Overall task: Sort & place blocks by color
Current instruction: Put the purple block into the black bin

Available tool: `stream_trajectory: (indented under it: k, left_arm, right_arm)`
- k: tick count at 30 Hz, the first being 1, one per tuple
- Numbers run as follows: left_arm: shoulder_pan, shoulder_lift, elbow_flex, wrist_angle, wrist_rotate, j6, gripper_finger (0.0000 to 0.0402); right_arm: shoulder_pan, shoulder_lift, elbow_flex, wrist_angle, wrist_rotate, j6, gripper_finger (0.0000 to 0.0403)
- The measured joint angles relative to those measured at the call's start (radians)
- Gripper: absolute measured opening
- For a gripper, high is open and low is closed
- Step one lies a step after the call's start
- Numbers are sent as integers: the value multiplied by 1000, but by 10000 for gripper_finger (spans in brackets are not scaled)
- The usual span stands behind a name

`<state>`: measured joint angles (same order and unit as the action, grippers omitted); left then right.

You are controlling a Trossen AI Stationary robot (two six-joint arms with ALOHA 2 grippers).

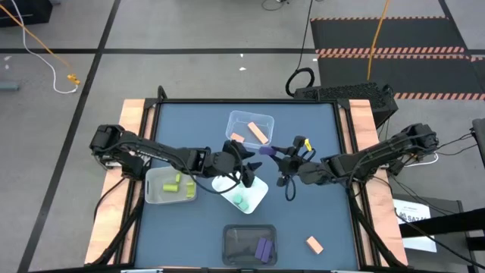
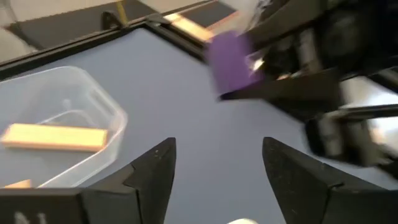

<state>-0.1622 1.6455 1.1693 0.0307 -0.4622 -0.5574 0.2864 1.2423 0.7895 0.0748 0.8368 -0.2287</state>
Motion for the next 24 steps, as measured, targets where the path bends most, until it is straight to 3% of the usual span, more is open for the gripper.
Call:
stream_trajectory:
  k: [6,11,18,24]
  left_arm:
    - [19,0,0,110,89,-33,246]
    - [28,1,-1,91,103,-112,227]
    - [47,1,-1,68,102,-179,175]
    - [53,1,-1,60,96,-180,106]
  right_arm:
    - [-5,34,0,-24,1,57,89]
    - [-5,83,0,7,10,17,89]
    - [-3,131,0,130,5,-103,89]
    - [-3,135,0,139,22,-109,89]
